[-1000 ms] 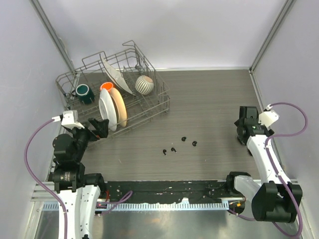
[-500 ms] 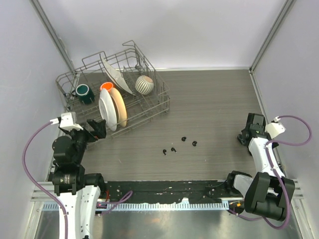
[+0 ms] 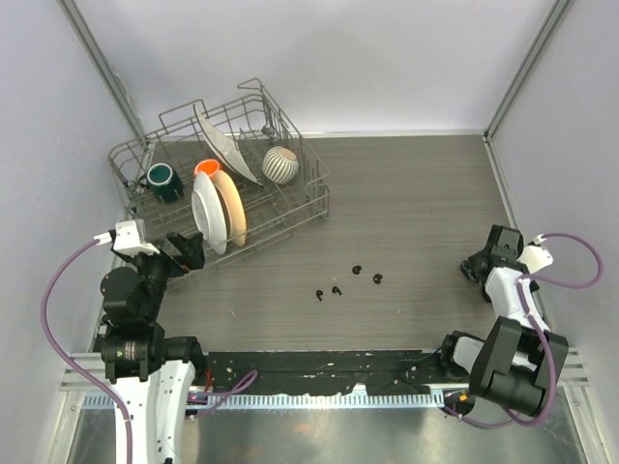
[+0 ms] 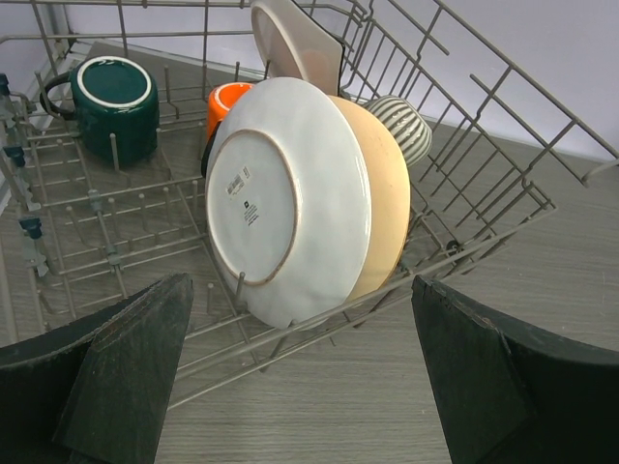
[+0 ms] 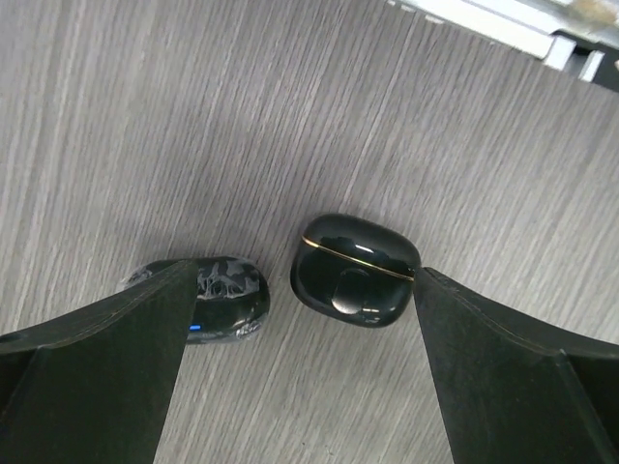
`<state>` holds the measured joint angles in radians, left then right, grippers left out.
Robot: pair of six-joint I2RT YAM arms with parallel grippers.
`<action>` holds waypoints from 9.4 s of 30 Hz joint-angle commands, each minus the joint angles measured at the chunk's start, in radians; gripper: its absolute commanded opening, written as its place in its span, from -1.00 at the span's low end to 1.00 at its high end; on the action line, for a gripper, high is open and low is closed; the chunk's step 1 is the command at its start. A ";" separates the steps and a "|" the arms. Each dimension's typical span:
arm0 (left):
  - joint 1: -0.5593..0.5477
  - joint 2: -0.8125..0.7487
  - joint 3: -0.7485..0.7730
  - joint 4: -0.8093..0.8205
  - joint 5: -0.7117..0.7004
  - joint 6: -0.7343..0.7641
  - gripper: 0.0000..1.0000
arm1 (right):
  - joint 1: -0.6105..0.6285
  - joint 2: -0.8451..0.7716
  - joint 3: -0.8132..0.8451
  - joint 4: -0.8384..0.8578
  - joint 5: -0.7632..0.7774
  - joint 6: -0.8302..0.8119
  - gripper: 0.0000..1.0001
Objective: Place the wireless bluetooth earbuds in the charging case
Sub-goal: Move the charging case to the center of the board, then pick up the charging case at the center of the board, then adjust the charging case.
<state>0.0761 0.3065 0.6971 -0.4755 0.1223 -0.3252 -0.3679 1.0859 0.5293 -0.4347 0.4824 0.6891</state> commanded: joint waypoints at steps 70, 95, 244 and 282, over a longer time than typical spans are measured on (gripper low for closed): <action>-0.021 -0.026 0.002 -0.003 -0.041 -0.023 0.99 | 0.250 0.304 0.204 0.214 -0.169 -0.390 0.43; -0.024 -0.027 -0.004 0.011 -0.030 -0.031 1.00 | 0.271 0.428 0.258 0.202 -0.145 -0.395 0.52; -0.022 0.011 0.191 -0.060 0.465 -0.374 1.00 | 0.776 -0.214 0.258 0.222 -0.581 -0.483 -0.98; -0.536 0.549 0.366 -0.152 0.349 -0.158 0.99 | 1.851 -0.136 0.336 0.356 0.142 -1.002 -0.99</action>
<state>-0.2619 0.7723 1.0004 -0.6434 0.6334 -0.5499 1.4780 0.9260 0.7879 -0.1635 0.5827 -0.2607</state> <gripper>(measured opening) 0.996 0.530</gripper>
